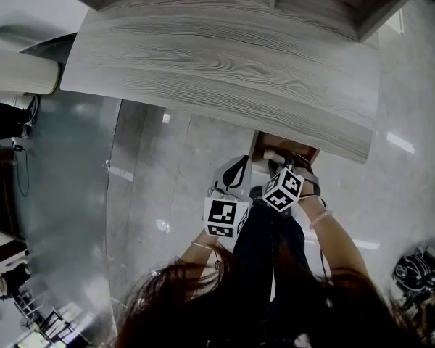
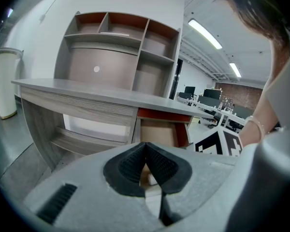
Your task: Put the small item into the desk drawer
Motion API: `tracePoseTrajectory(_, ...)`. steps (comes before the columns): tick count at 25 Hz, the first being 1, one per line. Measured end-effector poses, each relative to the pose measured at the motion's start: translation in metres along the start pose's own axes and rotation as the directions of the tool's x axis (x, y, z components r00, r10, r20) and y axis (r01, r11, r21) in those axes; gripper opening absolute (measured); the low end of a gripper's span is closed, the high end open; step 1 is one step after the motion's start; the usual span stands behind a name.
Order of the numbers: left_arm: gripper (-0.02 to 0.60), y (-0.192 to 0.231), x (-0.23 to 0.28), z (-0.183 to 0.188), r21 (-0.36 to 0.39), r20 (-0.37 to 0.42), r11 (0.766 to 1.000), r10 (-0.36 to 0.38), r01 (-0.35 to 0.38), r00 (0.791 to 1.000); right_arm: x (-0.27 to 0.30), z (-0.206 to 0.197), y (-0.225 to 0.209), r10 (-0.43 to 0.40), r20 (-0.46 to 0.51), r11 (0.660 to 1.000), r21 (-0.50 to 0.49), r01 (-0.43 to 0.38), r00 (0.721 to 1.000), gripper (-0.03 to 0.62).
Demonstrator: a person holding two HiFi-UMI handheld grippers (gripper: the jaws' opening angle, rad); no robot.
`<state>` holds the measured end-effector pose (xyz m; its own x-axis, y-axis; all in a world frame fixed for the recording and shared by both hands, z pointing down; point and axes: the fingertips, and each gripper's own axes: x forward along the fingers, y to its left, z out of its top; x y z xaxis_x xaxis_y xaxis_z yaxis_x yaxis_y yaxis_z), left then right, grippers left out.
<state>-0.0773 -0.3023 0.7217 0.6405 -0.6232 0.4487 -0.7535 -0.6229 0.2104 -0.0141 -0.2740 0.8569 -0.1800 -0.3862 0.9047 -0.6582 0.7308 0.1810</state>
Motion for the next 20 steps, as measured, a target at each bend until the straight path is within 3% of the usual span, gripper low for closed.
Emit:
tracePoseTrajectory(7,0.015,-0.003,-0.002,0.011,0.004,0.013,1.000,0.006,-0.006,1.000,-0.007,0.004,-0.001,0.005,0.033,0.999,0.031,-0.006,0.999,0.164)
tracePoseTrajectory(20,0.015,-0.012,-0.012,0.039,0.009,0.050,0.999,0.031,-0.031,0.998,-0.052,0.016,-0.010,-0.029,0.098,0.995,0.095,0.020,0.995,0.135)
